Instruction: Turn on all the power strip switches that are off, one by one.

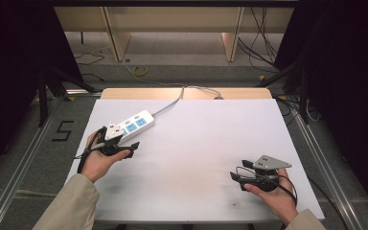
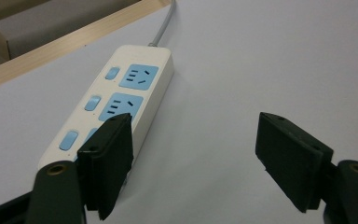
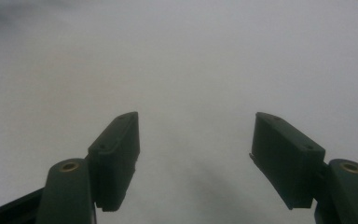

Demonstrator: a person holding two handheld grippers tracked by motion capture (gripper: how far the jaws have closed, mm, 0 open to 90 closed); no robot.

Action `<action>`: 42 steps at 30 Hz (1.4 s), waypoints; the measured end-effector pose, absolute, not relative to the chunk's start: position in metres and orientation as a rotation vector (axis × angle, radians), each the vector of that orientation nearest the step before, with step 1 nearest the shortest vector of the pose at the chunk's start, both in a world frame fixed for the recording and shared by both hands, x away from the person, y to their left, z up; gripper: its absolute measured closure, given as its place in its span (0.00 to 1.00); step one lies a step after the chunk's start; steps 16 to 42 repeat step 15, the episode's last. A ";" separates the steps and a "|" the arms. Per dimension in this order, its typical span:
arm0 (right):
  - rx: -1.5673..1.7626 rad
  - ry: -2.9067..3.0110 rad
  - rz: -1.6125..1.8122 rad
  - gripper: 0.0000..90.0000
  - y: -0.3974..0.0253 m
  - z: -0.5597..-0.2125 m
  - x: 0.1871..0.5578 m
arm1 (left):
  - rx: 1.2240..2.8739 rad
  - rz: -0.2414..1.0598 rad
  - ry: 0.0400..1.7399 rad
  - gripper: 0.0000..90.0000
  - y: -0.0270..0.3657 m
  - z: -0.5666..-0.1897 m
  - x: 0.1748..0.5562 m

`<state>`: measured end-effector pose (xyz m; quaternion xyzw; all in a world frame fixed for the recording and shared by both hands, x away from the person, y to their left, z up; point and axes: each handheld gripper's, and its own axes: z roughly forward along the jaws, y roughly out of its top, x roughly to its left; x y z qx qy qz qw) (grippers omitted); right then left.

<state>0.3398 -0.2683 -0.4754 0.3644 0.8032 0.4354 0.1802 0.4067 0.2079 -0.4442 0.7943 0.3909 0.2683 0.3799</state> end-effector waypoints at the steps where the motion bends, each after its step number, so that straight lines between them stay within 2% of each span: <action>1: 1.030 2.271 1.230 0.37 -0.268 -0.476 0.340 | 2.035 0.687 0.987 0.31 0.207 -0.447 0.404; 12: 1.030 2.274 1.231 0.37 -0.268 -0.476 0.340 | 2.068 0.634 0.976 0.30 0.198 -0.466 0.379; 42: 1.036 2.270 1.232 0.37 -0.269 -0.476 0.339 | 2.053 0.628 0.974 0.30 0.194 -0.467 0.378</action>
